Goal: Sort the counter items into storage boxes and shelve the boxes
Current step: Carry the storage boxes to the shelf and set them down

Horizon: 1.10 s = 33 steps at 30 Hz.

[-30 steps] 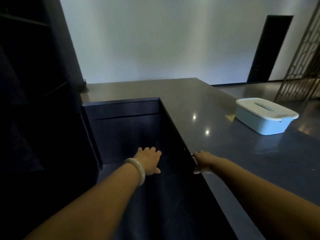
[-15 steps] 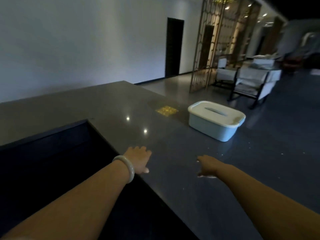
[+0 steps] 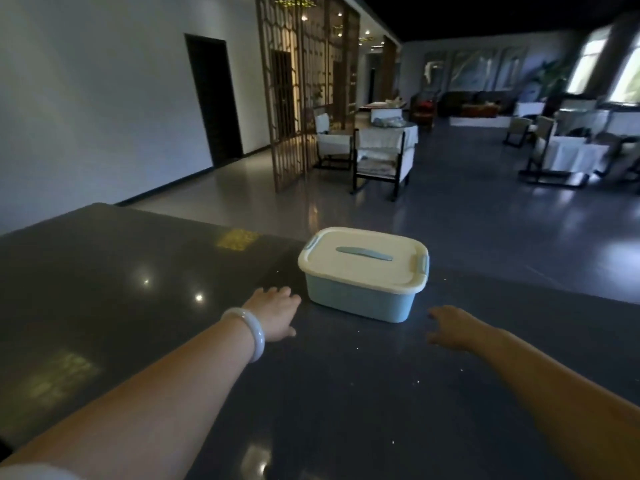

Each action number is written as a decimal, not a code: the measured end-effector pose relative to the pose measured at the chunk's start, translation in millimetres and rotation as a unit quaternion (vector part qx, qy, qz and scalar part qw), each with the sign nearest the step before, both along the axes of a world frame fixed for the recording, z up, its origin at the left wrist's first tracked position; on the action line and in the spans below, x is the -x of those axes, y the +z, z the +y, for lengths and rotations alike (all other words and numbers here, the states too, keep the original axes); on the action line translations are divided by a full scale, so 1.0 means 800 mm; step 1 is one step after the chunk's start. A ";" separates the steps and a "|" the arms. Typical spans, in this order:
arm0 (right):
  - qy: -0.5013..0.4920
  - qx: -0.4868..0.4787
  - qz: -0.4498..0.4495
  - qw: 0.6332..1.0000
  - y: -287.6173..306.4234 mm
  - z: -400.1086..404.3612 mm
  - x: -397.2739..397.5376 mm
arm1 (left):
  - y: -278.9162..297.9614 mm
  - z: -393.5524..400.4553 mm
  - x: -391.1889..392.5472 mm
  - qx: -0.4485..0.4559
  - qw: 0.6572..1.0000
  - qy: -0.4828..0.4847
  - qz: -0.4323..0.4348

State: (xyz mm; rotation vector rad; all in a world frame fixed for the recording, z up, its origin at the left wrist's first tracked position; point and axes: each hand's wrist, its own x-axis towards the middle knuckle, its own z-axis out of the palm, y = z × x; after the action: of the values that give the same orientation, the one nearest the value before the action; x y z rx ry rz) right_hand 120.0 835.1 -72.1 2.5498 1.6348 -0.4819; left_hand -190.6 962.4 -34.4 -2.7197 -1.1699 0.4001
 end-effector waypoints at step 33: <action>-0.431 -0.248 0.214 0.841 -0.043 0.112 0.002 | -0.076 0.238 -0.121 0.249 0.899 0.158 -0.323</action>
State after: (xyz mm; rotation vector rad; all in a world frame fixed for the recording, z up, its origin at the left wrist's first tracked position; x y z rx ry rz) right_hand 118.5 925.1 -106.8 3.7434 0.5670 -0.8013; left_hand -93.6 1153.1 -95.3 -3.2241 -1.9186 -0.2498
